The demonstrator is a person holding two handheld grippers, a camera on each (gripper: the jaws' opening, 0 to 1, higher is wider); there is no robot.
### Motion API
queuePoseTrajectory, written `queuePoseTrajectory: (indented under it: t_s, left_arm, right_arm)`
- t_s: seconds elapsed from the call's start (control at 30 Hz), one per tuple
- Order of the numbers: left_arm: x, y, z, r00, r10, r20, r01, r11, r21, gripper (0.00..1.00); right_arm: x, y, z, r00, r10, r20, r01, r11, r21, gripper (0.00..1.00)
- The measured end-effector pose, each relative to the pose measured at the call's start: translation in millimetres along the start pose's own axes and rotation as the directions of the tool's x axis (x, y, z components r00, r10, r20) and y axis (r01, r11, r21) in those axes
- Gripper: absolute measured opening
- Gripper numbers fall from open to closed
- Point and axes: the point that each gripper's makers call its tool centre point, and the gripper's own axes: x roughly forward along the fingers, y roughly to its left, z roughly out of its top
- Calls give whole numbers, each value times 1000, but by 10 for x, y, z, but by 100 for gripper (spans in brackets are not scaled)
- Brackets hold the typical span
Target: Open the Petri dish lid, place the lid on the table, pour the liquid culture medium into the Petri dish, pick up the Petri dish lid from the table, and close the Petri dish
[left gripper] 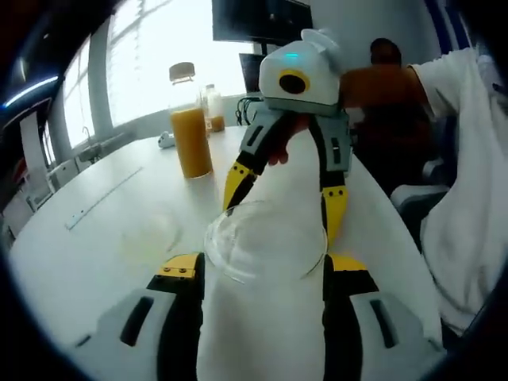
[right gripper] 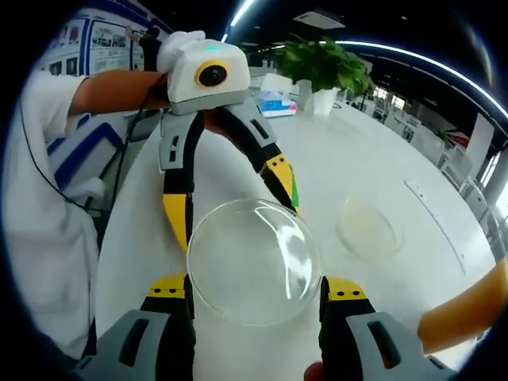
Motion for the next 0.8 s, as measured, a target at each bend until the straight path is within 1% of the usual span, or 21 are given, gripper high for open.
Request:
queuePoseTrajectory:
  t_s: [0.2,0.27,0.37,0.4,0.47,0.5,0.6,0.67,0.8]
  left_arm:
    - [-30,18,-88,1000,-9,-2,9,1000,-13,50]
    - [-17,-42,-93,1000,-10,-2,10,1000,-19,50]
    - [-13,-47,-145,1000,-14,-8,14,1000,-21,49]
    - [-14,-49,-159,1000,-19,-9,18,1000,-23,49]
    - [-21,-35,-181,1000,-20,-4,20,999,-29,49]
    - [-23,-35,-188,1000,-26,3,26,999,-36,49]
    - [-32,-20,-196,1000,-26,14,26,999,-40,50]
    - [-12,-74,-165,999,-25,21,26,999,-40,50]
    - [-9,-104,-156,999,-36,35,38,998,-42,51]
  right_arm:
    - [16,60,-23,1000,13,-10,-13,1000,-15,59]
    - [21,74,-29,1000,18,-13,-18,1000,-22,59]
    - [47,102,-55,999,22,-26,-24,999,-48,59]
    - [49,115,-50,999,30,-26,-31,999,-30,59]
    - [44,105,-47,999,33,-28,-34,999,-29,59]
    - [51,119,-56,998,46,-33,-47,999,-9,59]
    - [54,110,-47,998,50,-24,-50,999,-12,59]
    - [42,108,-62,998,54,-18,-54,999,-7,59]
    - [43,112,-96,997,74,-9,-73,997,23,60]
